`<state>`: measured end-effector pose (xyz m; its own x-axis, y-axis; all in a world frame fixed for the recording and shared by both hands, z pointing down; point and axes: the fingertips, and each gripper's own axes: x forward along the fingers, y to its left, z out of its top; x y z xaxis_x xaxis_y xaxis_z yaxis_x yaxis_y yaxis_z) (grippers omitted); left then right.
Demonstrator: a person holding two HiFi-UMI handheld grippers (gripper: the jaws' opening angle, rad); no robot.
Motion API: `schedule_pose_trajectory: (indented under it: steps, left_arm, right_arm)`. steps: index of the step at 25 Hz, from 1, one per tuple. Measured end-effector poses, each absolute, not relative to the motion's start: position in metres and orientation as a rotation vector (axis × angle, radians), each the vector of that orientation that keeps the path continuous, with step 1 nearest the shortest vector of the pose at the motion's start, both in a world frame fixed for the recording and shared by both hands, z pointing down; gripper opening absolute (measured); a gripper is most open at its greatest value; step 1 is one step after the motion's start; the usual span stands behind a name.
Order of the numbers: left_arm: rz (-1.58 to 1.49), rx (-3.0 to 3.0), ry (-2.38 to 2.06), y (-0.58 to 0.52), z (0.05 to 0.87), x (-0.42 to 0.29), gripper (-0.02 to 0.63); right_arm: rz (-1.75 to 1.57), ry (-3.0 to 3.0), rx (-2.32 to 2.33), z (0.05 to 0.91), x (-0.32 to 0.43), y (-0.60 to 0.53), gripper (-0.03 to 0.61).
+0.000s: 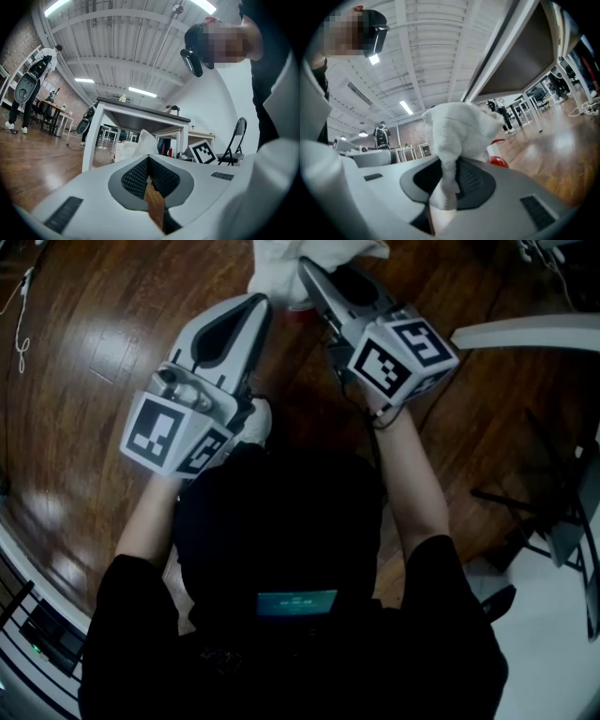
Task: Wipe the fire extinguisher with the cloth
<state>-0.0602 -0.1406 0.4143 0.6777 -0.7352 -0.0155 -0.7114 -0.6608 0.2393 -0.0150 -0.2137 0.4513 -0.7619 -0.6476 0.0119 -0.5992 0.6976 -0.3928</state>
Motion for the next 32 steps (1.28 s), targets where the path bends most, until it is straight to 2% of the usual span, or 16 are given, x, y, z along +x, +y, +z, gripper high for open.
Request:
schedule_pose_trajectory:
  steps: [3, 11, 19, 25, 32]
  left_arm:
    - [-0.16, 2.679, -1.179, -0.14, 0.413, -0.062, -0.002]
    - [-0.171, 2.668, -1.185, -0.14, 0.414, -0.069, -0.002]
    - [-0.199, 2.66, -1.191, -0.137, 0.414, -0.07, -0.002]
    - [-0.21, 2.645, -1.22, -0.134, 0.412, -0.073, -0.002]
    - [-0.214, 2.643, -1.211, -0.132, 0.414, -0.074, -0.002]
  right_arm:
    - [-0.614, 2.755, -1.051, 0.441, -0.026, -0.231, 0.094]
    - [-0.639, 2.896, -1.119, 0.508, -0.071, -0.227, 0.092]
    - [-0.844, 3.091, -1.186, 0.652, -0.089, -0.219, 0.092]
    - [-0.885, 3.219, -1.189, 0.716, -0.087, -0.215, 0.092]
    - [-0.849, 3.268, -1.167, 0.726, -0.088, -0.215, 0.092]
